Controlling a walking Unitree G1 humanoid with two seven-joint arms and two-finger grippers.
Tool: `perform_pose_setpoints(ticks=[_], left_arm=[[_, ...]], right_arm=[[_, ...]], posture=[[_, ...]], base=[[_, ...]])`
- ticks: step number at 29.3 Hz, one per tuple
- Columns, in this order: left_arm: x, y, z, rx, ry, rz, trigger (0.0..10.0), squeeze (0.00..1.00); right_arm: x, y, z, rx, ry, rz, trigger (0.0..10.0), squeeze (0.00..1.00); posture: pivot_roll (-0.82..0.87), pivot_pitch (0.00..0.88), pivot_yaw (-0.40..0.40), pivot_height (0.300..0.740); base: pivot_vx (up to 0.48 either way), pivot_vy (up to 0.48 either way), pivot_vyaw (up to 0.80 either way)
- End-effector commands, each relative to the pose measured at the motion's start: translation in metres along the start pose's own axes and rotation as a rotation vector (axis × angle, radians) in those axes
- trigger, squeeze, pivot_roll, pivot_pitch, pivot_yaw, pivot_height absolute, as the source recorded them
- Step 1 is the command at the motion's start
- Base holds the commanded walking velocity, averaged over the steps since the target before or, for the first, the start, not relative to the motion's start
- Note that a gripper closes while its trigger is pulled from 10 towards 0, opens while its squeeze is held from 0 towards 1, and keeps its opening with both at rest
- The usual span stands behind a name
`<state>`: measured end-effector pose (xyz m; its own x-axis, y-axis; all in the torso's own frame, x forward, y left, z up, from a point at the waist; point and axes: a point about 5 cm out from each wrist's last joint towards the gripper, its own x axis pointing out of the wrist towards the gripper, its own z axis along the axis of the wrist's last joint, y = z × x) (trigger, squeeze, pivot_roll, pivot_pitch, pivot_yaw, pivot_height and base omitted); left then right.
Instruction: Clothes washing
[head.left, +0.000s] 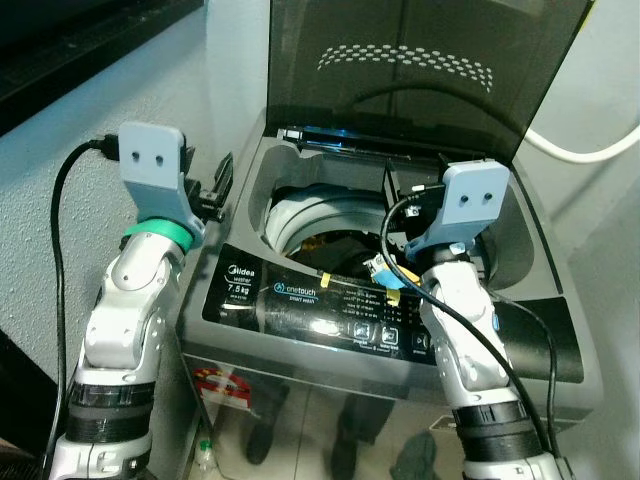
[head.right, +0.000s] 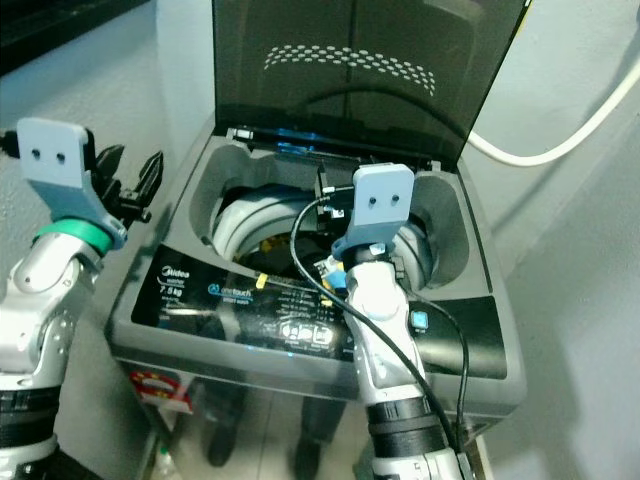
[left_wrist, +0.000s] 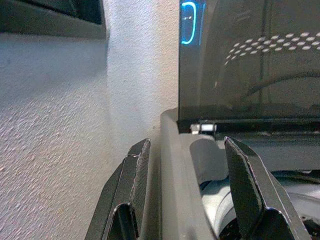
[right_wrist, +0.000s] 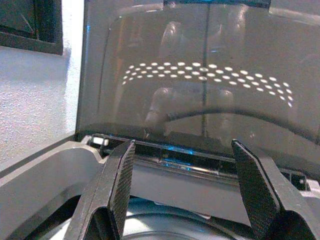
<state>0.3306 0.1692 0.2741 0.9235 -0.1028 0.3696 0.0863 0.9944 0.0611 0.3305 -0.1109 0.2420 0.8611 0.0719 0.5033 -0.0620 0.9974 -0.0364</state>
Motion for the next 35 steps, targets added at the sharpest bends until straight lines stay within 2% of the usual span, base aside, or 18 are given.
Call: perform_pose_setpoints(ticks=[1, 14, 28, 35], left_arm=[[0.001, -0.004, -0.003, -0.002, 0.011, -0.015, 10.0, 0.00], [0.004, -0.011, -0.010, -0.017, 0.029, -0.030, 10.0, 0.00], [0.003, -0.014, -0.013, -0.028, 0.036, -0.029, 10.0, 0.00], [0.004, -0.016, -0.013, -0.037, 0.035, -0.029, 10.0, 0.00]], right_arm=[[-0.003, -0.003, -0.001, -0.001, 0.007, -0.019, 10.0, 0.00], [-0.007, -0.008, -0.001, -0.027, 0.014, -0.032, 10.0, 0.00], [-0.010, -0.002, 0.000, -0.056, 0.022, 0.018, 10.0, 0.00], [-0.011, -0.001, -0.003, -0.075, 0.038, 0.047, 10.0, 0.00]], posture=[[0.11, 0.000, 0.019, 0.740], [0.07, 0.000, 0.029, 0.740], [0.06, 0.000, 0.021, 0.740], [0.06, 0.000, 0.018, 0.740]], base=[[-0.255, 0.000, 0.00], [-0.325, 0.000, 0.00], [-0.334, 0.000, 0.00], [0.000, 0.000, 0.47]])
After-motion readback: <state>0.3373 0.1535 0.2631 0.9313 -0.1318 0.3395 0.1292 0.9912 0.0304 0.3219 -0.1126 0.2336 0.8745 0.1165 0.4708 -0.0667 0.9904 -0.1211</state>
